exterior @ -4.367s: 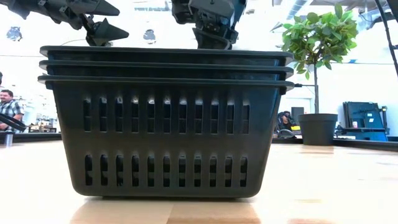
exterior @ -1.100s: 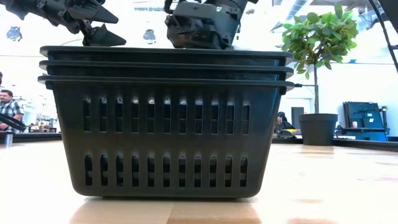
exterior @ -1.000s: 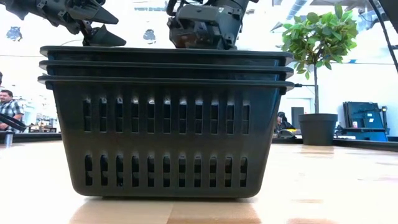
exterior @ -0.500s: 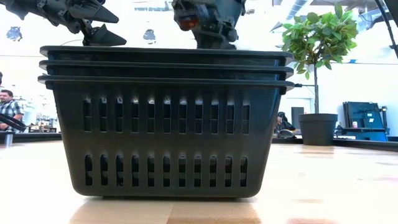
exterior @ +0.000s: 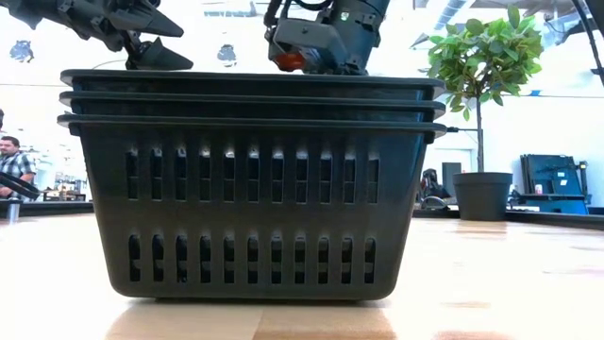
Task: Stack baskets by color
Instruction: Stack the top blue bin on the stacked blue bins
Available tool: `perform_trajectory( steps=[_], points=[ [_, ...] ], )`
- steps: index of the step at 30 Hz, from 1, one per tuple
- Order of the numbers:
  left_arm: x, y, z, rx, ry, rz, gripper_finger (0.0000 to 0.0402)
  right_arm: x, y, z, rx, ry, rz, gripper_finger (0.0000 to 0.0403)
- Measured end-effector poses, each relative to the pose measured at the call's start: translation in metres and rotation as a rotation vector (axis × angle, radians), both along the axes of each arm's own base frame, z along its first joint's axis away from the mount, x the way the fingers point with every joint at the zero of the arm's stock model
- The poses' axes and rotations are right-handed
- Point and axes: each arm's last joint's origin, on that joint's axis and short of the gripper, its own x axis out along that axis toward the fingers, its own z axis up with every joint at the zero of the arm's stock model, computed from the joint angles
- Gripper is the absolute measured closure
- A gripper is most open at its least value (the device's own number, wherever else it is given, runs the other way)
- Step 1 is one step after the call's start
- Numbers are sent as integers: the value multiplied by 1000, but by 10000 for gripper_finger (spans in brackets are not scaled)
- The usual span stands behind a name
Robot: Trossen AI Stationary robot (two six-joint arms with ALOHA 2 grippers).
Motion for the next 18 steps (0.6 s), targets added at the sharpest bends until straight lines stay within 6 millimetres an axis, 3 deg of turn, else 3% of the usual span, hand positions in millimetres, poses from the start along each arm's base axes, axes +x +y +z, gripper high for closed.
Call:
perform_trajectory(
  steps=[8,18],
  points=[
    [0,1,0,12,0,35,132,-4,6,-15,-8,17,23,400],
    [0,2,0,-12,-2,88,132,-7,2,-22,-124,66,253,400]
  ],
)
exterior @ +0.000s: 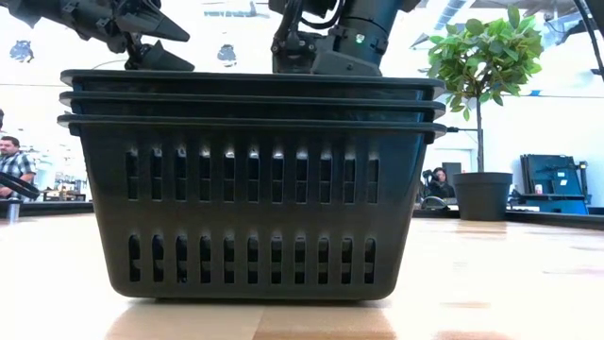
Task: Stack baskets by color
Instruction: Stack the top blue bin on the stacked blue bins
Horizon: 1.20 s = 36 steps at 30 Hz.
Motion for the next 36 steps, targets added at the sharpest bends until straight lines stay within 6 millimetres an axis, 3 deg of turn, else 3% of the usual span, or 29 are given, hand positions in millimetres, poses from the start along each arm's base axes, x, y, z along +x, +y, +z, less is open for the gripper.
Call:
perform_trajectory(
  steps=[9,17,31,36],
  points=[
    [1,1,3,-16,-38,44,132,5,-9,1,-17,-12,164,399],
    [1,2,4,-20,-52,58,132,3,-18,0,19,12,99,387],
    [1,2,4,-19,-51,61,132,2,-18,0,27,16,73,316],
    [1,2,4,-19,-51,61,132,2,-20,2,26,12,67,266]
  ],
)
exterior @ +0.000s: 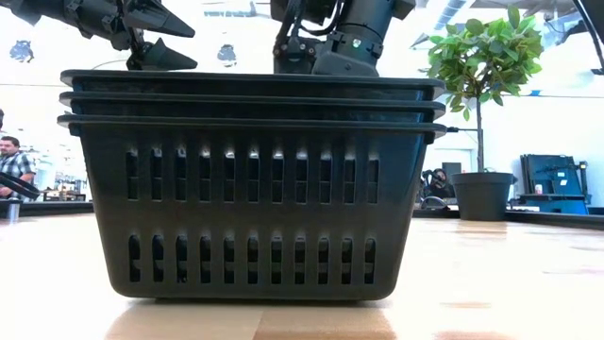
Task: Stack baskets by color
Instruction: Stack the top blue bin on the stacked blue bins, then return to Home Position
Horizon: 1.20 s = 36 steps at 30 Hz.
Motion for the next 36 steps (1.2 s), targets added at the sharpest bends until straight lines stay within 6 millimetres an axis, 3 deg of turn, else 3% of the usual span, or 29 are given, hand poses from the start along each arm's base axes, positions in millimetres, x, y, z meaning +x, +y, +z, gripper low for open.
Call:
perform_trajectory(
  steps=[8,15,23,31,36],
  points=[
    [0,0,0,7,2,-2,132,-6,-6,19,-7,-32,12,163],
    [0,0,0,16,3,-5,132,-28,-18,60,4,-77,-37,144],
    [1,0,3,38,-24,-9,132,-64,-41,117,4,-203,-103,170],
    [2,6,31,159,-302,15,132,-101,-50,167,-10,-383,-109,227],
    [0,9,35,128,-342,-20,132,-135,-48,171,6,-593,-85,282]
  ],
)
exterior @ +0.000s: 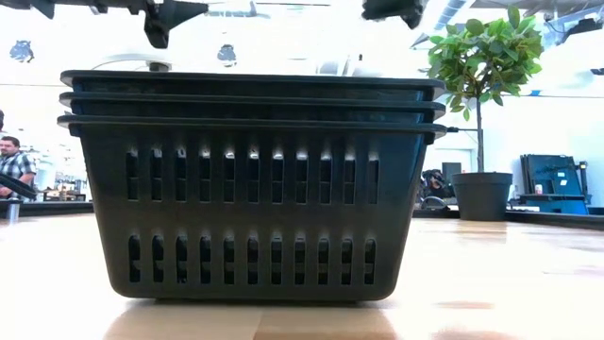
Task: Stack baskets by color
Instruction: Return to Home Position
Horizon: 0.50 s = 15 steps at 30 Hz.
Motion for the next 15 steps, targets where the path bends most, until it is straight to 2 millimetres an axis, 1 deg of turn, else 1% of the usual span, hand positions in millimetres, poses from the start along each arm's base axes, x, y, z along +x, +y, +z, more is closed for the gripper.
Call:
perform_trajectory(
  steps=[2,5,9,12,15],
  points=[
    [-4,0,5,-9,0,-16,132,-16,-1,-8,23,-90,-8,306],
    [-15,-2,13,-16,19,-25,133,-43,-4,-21,65,-222,-44,343],
    [-37,-5,10,-49,76,34,154,-78,-8,-37,107,-344,-93,391],
    [-50,-6,0,-70,82,95,183,-98,-9,-49,129,-426,-119,392],
    [-57,-6,-13,-73,64,123,220,-114,-12,-63,132,-490,-147,388]
  ],
)
